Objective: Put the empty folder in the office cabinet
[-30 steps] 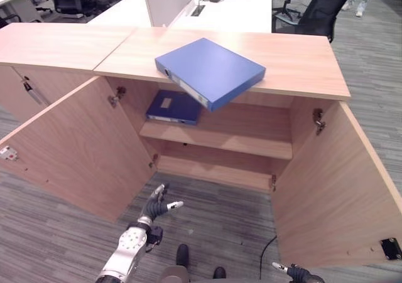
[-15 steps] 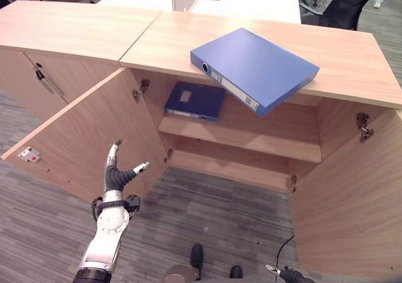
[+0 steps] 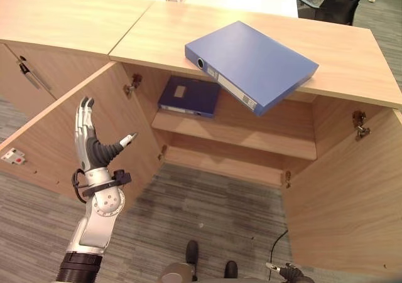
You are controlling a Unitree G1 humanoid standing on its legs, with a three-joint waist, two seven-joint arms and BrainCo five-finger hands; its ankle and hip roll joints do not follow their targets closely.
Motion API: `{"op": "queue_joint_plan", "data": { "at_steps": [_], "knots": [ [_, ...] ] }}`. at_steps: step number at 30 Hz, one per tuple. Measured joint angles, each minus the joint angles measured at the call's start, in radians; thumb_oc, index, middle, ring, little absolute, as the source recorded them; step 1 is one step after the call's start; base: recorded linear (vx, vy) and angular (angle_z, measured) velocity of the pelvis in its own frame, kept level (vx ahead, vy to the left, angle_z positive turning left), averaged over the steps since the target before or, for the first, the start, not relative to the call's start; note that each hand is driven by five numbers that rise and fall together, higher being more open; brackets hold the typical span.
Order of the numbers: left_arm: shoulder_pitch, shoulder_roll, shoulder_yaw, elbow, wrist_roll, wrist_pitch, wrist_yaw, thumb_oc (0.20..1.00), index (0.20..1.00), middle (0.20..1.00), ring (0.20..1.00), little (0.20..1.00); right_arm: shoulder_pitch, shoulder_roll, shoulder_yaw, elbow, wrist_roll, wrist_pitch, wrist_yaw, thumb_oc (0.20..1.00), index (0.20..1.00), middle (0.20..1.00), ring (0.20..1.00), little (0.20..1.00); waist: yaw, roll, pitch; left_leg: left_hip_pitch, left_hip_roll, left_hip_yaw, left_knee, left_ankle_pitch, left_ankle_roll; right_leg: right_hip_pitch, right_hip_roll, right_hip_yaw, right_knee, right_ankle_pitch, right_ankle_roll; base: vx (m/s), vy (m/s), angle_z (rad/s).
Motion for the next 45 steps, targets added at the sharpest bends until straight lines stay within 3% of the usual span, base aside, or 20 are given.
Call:
{"op": "queue_joint_plan", "data": {
  "at_steps": [3, 5, 6, 8, 9, 10, 11, 13, 14, 15, 18, 19, 22, 23, 25, 28, 35, 39, 45],
  "knots": [
    [-0.007, 0.001, -0.003, -0.021, 0.019, 0.001, 0.002, 1.000, 1.000, 1.000, 1.000, 1.000, -0.015, -0.011, -0.037, 0.058, -0.007, 0.000, -0.005, 1.000, 1.000, 1.000, 1.000, 1.000, 0.000, 0.033, -0.004, 0.006, -0.014, -0.001, 0.006, -0.014, 0.019, -0.003, -0.016, -0.010, 0.030, -0.015, 0.012, 0.08, 0.311, 0.04],
    [-0.013, -0.006, -0.007, -0.021, 0.031, 0.001, 0.000, 1.000, 1.000, 1.000, 1.000, 1.000, -0.006, -0.039, -0.048, 0.069, -0.007, 0.002, -0.004, 1.000, 1.000, 1.000, 1.000, 1.000, -0.008, 0.075, -0.002, 0.021, -0.029, -0.021, 0.008, -0.032, 0.046, -0.033, -0.040, -0.029, 0.158, -0.086, 0.029, 0.04, 0.266, 0.33],
    [-0.006, -0.036, 0.000, -0.031, 0.035, 0.000, 0.003, 1.000, 1.000, 1.000, 1.000, 1.000, 0.018, -0.060, -0.052, 0.072, -0.005, 0.001, -0.004, 1.000, 1.000, 1.000, 1.000, 1.000, -0.023, 0.108, -0.012, 0.035, -0.071, -0.040, 0.027, -0.054, 0.071, -0.195, -0.111, -0.026, 0.548, -0.184, 0.052, 0.10, 0.304, 0.53],
    [0.019, -0.047, 0.024, -0.047, 0.051, -0.003, -0.002, 1.000, 1.000, 1.000, 1.000, 1.000, 0.024, -0.055, -0.070, 0.042, -0.001, -0.006, -0.008, 1.000, 1.000, 1.000, 1.000, 1.000, -0.038, 0.102, -0.006, 0.031, -0.108, -0.052, 0.065, -0.081, 0.110, -0.284, -0.201, -0.036, 0.730, -0.184, 0.047, 0.09, 0.063, 0.32],
    [0.026, -0.059, 0.023, -0.053, 0.051, -0.002, -0.001, 1.000, 1.000, 1.000, 1.000, 1.000, 0.019, -0.054, -0.072, 0.031, 0.002, -0.008, -0.013, 1.000, 1.000, 1.000, 1.000, 1.000, -0.041, 0.094, 0.001, 0.033, -0.117, -0.053, 0.075, -0.091, 0.117, -0.299, -0.220, -0.045, 0.753, -0.191, 0.033, 0.07, -0.117, 0.24],
    [0.048, -0.061, 0.016, -0.052, 0.049, 0.002, -0.007, 1.000, 1.000, 1.000, 1.000, 1.000, 0.014, -0.052, -0.067, 0.020, 0.000, -0.006, -0.020, 1.000, 1.000, 1.000, 1.000, 1.000, -0.045, 0.090, 0.006, 0.042, -0.108, -0.071, 0.080, -0.089, 0.101, -0.313, -0.251, -0.088, 0.677, -0.210, 0.031, 0.07, -0.100, 0.24],
    [0.045, -0.047, 0.019, -0.055, 0.049, 0.000, -0.007, 1.000, 1.000, 1.000, 1.000, 1.000, 0.010, -0.041, -0.067, 0.019, 0.000, -0.004, -0.019, 1.000, 1.000, 1.000, 1.000, 1.000, -0.044, 0.073, 0.009, 0.040, -0.102, -0.079, 0.073, -0.085, 0.093, -0.325, -0.241, -0.086, 0.624, -0.203, 0.039, 0.14, -0.126, 0.32],
    [0.037, -0.007, 0.030, -0.039, 0.048, 0.002, -0.003, 1.000, 1.000, 1.000, 1.000, 1.000, -0.010, -0.014, -0.049, 0.015, 0.000, -0.004, -0.019, 1.000, 1.000, 1.000, 1.000, 1.000, -0.047, 0.031, 0.041, 0.034, -0.080, -0.104, 0.075, -0.076, 0.083, -0.323, -0.183, -0.075, 0.411, -0.162, 0.098, 0.14, -0.063, 0.36],
    [0.039, -0.002, 0.029, -0.031, 0.048, 0.003, -0.004, 1.000, 1.000, 1.000, 1.000, 1.000, -0.010, -0.009, -0.042, 0.007, 0.000, -0.005, -0.019, 1.000, 1.000, 1.000, 1.000, 1.000, -0.046, 0.021, 0.047, 0.039, -0.081, -0.123, 0.074, -0.083, 0.071, -0.330, -0.158, -0.080, 0.368, -0.139, 0.103, 0.12, -0.060, 0.67],
    [0.043, -0.003, 0.026, -0.008, 0.048, 0.004, -0.004, 1.000, 1.000, 1.000, 1.000, 1.000, 0.001, 0.000, -0.037, -0.001, 0.001, -0.006, -0.018, 1.000, 1.000, 1.000, 1.000, 1.000, -0.059, 0.006, 0.048, 0.054, -0.075, -0.157, 0.080, -0.085, 0.062, -0.317, -0.104, -0.016, 0.281, -0.079, 0.122, 0.13, -0.085, 0.80],
    [0.058, 0.000, 0.026, -0.007, 0.049, 0.005, -0.003, 1.000, 1.000, 1.000, 1.000, 1.000, 0.018, 0.007, -0.037, -0.003, 0.001, -0.008, -0.018, 1.000, 1.000, 1.000, 1.000, 1.000, -0.053, -0.014, 0.055, 0.110, -0.082, -0.174, 0.066, -0.102, 0.040, -0.272, -0.084, 0.002, 0.245, 0.049, 0.077, 0.15, -0.093, 0.38],
    [0.081, -0.002, 0.028, -0.014, 0.049, 0.004, -0.002, 1.000, 1.000, 1.000, 1.000, 1.000, 0.016, 0.006, -0.037, -0.005, 0.001, -0.009, -0.018, 1.000, 1.000, 1.000, 1.000, 1.000, -0.047, -0.013, 0.052, 0.125, -0.070, -0.174, 0.062, -0.116, 0.027, -0.251, -0.073, -0.013, 0.225, 0.077, 0.040, 0.25, -0.145, -0.09],
    [0.106, -0.001, 0.026, -0.016, 0.049, -0.001, -0.013, 1.000, 1.000, 1.000, 1.000, 1.000, 0.012, 0.002, -0.037, -0.007, 0.003, -0.010, -0.015, 1.000, 1.000, 1.000, 1.000, 1.000, -0.051, 0.018, 0.042, 0.157, -0.021, -0.175, 0.041, -0.132, 0.001, -0.177, -0.018, -0.025, 0.116, 0.109, 0.005, 0.18, -0.105, -0.11],
    [0.104, 0.000, 0.026, -0.027, 0.049, -0.003, -0.023, 1.000, 1.000, 1.000, 1.000, 1.000, 0.013, 0.000, -0.035, -0.005, 0.003, -0.010, -0.012, 1.000, 1.000, 1.000, 1.000, 1.000, -0.055, 0.013, 0.036, 0.181, 0.005, -0.167, 0.034, -0.142, -0.014, -0.129, 0.013, -0.027, 0.053, 0.129, -0.013, 0.21, -0.102, -0.10],
    [0.093, 0.011, 0.007, -0.033, 0.049, -0.002, -0.040, 1.000, 1.000, 1.000, 1.000, 1.000, 0.017, -0.005, -0.036, -0.004, 0.003, -0.009, -0.010, 1.000, 1.000, 1.000, 1.000, 1.000, -0.062, 0.010, 0.027, 0.196, 0.019, -0.164, 0.021, -0.145, -0.021, -0.098, 0.028, -0.028, 0.005, 0.142, -0.019, 0.17, -0.079, -0.08],
    [0.075, 0.020, -0.030, -0.051, 0.068, -0.014, -0.074, 1.000, 1.000, 1.000, 1.000, 1.000, 0.018, -0.019, -0.033, 0.017, 0.002, -0.009, -0.009, 1.000, 1.000, 1.000, 1.000, 1.000, -0.086, 0.025, 0.001, 0.225, 0.034, -0.151, -0.004, -0.143, -0.026, -0.079, 0.043, -0.025, -0.003, 0.143, -0.026, 0.11, -0.043, -0.06],
    [-0.001, 0.116, -0.111, -0.053, 0.179, -0.030, -0.128, 1.000, 1.000, 1.000, 1.000, 1.000, 0.048, -0.013, -0.013, 0.025, -0.008, -0.003, 0.016, 1.000, 1.000, 1.000, 1.000, 1.000, -0.097, 0.037, -0.058, 0.210, 0.028, -0.124, -0.005, -0.147, -0.025, -0.098, 0.040, 0.002, -0.007, 0.147, -0.018, 0.07, -0.029, -0.10],
    [-0.045, 0.185, -0.139, -0.055, 0.265, -0.031, -0.129, 1.000, 1.000, 1.000, 1.000, 1.000, 0.051, -0.013, 0.003, 0.025, -0.011, -0.003, 0.027, 1.000, 1.000, 1.000, 1.000, 1.000, -0.113, 0.044, -0.068, 0.207, 0.027, -0.109, -0.012, -0.147, -0.025, -0.113, 0.038, 0.008, -0.007, 0.150, -0.015, 0.04, -0.015, -0.11],
    [-0.074, 0.209, -0.148, -0.078, 0.334, -0.031, -0.129, 1.000, 1.000, 1.000, 1.000, 1.000, 0.071, -0.019, 0.004, 0.023, -0.039, -0.004, 0.035, 1.000, 1.000, 1.000, 1.000, 1.000, -0.123, 0.066, -0.078, 0.193, 0.026, -0.091, -0.010, -0.147, -0.025, -0.133, 0.042, 0.026, -0.008, 0.158, -0.022, 0.04, -0.022, -0.11]
  ]
}}
